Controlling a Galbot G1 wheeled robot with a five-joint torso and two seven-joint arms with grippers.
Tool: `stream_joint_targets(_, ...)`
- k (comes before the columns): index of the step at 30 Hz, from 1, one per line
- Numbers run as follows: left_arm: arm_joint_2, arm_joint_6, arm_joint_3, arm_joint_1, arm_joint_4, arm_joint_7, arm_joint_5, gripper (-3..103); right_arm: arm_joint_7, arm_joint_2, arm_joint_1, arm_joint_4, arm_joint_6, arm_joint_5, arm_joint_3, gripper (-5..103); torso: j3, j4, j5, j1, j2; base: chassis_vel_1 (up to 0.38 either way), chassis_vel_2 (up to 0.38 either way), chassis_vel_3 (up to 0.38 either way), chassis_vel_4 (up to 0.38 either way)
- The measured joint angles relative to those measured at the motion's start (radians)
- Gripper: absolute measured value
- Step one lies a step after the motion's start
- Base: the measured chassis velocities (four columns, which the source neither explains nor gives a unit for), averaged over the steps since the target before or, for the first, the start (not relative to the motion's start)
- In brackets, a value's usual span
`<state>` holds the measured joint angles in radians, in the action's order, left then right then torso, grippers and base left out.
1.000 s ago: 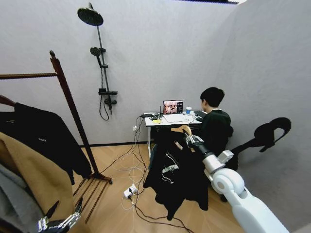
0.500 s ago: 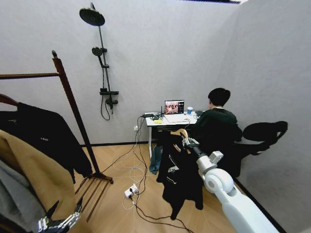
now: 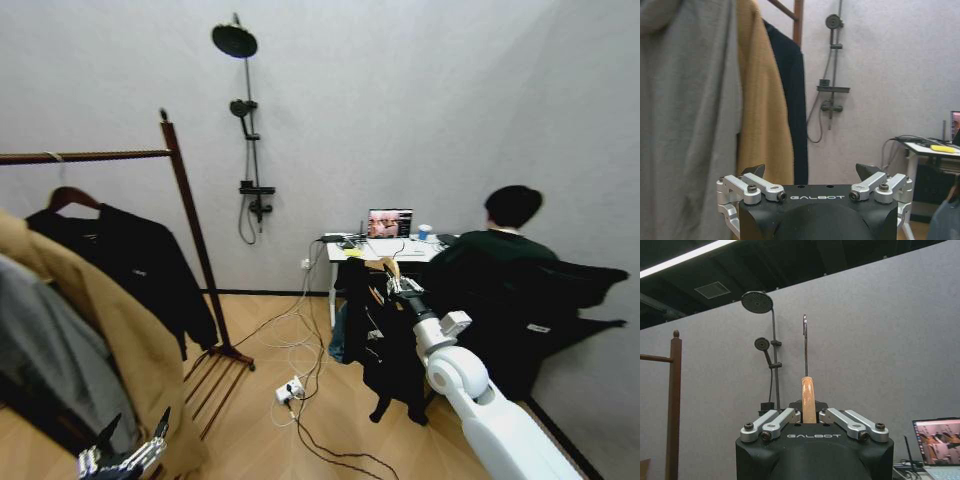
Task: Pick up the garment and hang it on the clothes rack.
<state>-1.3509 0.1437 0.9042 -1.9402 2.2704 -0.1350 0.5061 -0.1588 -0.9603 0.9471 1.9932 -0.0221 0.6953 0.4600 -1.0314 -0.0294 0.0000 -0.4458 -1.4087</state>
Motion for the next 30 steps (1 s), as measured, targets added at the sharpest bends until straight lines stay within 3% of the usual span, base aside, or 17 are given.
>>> stream_joint_targets(13, 0.000, 0.000, 0.000, 0.000, 0.000, 0.000, 0.000, 100, 0.020, 0.015, 0.013, 0.020, -0.021, 0.006, 0.028, 10, 0.000, 0.0007, -0.0002, 0.000, 0.000, 0.120, 0.124, 0.123, 0.111)
stream_joint_targets(16, 0.000, 0.000, 0.000, 0.000, 0.000, 0.000, 0.000, 100, 0.022, 0.015, 0.012, 0.022, -0.025, 0.005, 0.026, 10, 0.000, 0.0000, 0.0000, 0.000, 0.000, 0.027, 0.096, 0.082, 0.008)
stream_joint_targets(30, 0.000, 0.000, 0.000, 0.000, 0.000, 0.000, 0.000, 100, 0.052, 0.023, 0.006, 0.011, -0.022, 0.006, 0.014, 10, 0.000, 0.0001, -0.0001, 0.000, 0.000, -0.169, 0.155, 0.168, -0.167)
